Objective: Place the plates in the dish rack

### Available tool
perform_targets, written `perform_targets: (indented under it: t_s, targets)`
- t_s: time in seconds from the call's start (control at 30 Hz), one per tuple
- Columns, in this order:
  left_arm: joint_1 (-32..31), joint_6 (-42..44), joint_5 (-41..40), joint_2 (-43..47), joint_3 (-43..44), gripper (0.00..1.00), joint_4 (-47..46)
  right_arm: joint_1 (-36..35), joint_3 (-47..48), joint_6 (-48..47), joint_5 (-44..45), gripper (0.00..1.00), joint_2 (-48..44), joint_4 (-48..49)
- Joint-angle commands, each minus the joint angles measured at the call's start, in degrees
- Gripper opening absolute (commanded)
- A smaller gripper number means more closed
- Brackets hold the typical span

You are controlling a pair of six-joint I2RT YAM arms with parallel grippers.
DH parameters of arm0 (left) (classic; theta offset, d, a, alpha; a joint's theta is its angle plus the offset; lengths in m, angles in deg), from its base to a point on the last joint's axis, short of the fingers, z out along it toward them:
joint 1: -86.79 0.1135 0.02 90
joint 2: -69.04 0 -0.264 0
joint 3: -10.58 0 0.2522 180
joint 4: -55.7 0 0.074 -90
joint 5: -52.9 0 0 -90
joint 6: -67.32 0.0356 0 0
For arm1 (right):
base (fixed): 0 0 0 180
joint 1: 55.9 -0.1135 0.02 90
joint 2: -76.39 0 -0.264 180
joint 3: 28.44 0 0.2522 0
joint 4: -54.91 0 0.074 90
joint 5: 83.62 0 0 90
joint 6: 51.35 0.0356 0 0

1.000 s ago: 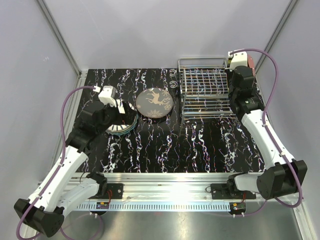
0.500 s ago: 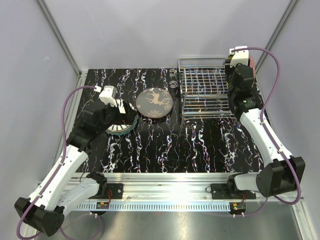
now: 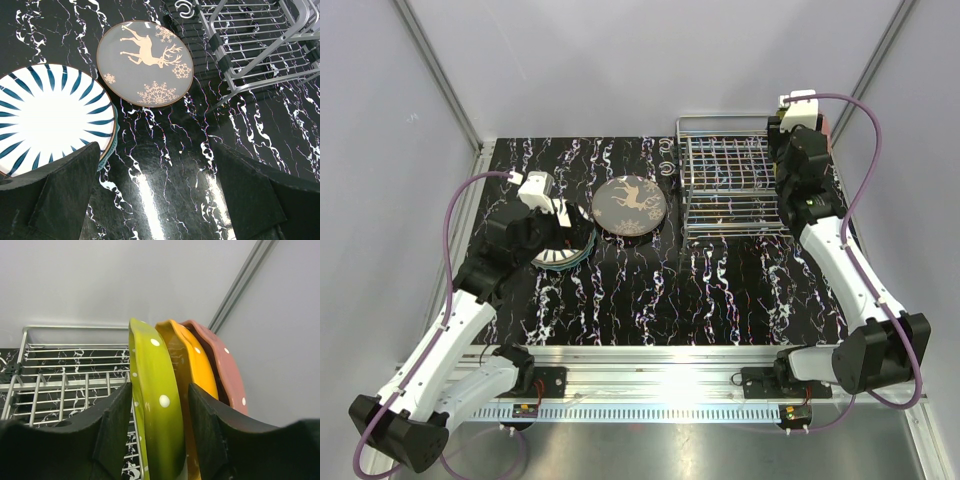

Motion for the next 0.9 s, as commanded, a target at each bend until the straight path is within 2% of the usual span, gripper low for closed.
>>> perform_targets:
  t_s: [0.0, 0.27, 0.67, 0.77, 0.87]
  targets:
    - [0.13, 1.04, 1.14, -0.10, 0.48, 0.99, -1.95, 0.41, 3.75, -0.80, 2.34, 0.57, -1.08, 3.02]
    - [0.13, 1.04, 1.05, 0.16, 0.40, 0.99, -1.95, 0.50, 6.38, -2.12, 3.92, 0.64, -0.12, 2.50]
    - [0.13, 1.22, 1.05, 0.25, 0.57, 0.99, -1.95, 0.67, 6.83, -1.16, 2.96, 0.66, 2.34, 3.02]
    - [0.13, 1.22, 1.05, 0.34, 0.66, 0.99, -1.86, 0.67, 5.33, -1.68, 2.78, 0.67, 2.43, 4.95]
    - [0.13, 1.30, 1.14, 0.34, 0.57, 0.99, -1.86, 0.67, 1.83, -3.35, 1.12, 0.68, 2.26, 12.65]
